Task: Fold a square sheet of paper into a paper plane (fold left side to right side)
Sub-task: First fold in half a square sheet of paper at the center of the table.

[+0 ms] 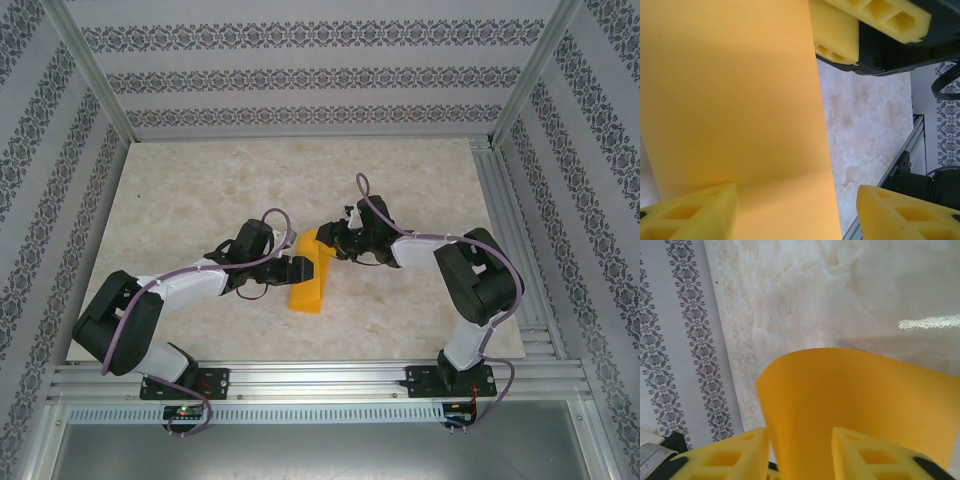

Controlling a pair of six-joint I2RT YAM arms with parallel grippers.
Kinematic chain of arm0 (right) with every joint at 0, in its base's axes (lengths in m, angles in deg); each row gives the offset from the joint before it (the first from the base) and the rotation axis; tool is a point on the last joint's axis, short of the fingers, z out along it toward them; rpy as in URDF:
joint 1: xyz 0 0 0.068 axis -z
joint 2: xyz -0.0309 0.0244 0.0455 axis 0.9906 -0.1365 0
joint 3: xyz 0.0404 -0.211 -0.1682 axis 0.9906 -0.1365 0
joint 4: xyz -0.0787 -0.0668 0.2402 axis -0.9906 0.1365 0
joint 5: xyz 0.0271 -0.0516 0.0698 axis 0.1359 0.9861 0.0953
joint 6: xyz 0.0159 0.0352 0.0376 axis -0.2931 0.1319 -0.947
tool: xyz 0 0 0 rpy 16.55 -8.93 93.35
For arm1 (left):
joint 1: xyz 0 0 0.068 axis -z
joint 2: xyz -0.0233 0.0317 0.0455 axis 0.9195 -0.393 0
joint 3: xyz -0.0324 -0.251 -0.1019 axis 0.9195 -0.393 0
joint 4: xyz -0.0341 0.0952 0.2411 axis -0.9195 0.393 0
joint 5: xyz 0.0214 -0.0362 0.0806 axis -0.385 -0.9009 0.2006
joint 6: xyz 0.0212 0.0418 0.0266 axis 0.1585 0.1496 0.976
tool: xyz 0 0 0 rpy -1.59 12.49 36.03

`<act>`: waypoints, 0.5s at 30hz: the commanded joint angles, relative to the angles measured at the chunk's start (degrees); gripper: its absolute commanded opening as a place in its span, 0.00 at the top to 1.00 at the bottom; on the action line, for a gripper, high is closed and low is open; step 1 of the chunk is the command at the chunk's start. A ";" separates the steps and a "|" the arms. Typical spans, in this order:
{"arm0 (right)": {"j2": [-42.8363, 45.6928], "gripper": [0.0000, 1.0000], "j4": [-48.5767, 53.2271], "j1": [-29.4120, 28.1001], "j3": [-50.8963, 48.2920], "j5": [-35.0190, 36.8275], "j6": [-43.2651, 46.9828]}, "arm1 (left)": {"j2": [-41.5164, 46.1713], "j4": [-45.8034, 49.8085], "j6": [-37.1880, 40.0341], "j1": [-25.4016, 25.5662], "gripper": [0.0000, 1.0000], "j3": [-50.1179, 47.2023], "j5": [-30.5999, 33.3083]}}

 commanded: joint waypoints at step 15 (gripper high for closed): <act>1.57 0.99 1.63 -0.76 -2.76 0.85 6.27 | 7.72 15.64 -1.79 -1.97 0.21 4.68 11.89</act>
